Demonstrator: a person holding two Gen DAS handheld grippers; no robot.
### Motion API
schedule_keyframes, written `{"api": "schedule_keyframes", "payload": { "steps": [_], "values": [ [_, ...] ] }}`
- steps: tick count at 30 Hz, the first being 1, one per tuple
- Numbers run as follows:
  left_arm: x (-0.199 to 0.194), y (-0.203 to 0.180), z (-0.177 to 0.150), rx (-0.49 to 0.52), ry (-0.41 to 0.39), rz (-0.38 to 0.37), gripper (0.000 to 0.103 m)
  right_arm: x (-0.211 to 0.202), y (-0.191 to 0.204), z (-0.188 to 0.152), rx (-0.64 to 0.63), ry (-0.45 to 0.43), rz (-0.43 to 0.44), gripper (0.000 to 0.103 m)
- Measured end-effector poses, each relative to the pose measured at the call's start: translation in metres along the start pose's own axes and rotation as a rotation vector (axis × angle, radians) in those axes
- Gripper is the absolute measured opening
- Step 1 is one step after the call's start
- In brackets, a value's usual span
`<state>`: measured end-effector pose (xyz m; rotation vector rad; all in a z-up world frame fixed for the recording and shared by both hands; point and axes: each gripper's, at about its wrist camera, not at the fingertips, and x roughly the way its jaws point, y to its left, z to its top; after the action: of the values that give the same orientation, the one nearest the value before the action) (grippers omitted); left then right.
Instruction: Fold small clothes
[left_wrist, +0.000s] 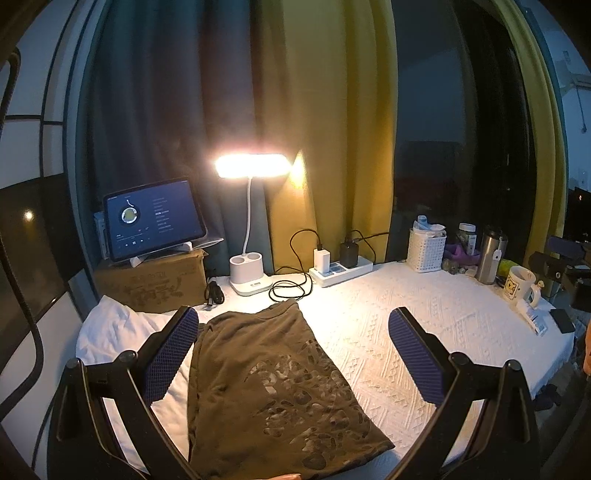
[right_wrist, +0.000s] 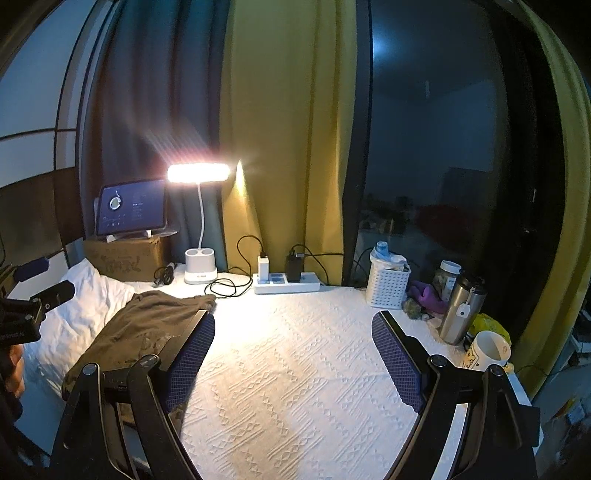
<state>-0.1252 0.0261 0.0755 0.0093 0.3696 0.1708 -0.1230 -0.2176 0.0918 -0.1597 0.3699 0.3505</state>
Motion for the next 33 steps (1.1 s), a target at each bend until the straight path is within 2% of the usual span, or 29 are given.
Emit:
{"api": "schedule_keyframes", "payload": {
  "steps": [33],
  "values": [
    [-0.0017,-0.0032,-0.0043,-0.042,0.007,0.013,0.102,0.0039,0.0055,0.0007,-0.01,0.01,0.004,0.088]
  ]
}}
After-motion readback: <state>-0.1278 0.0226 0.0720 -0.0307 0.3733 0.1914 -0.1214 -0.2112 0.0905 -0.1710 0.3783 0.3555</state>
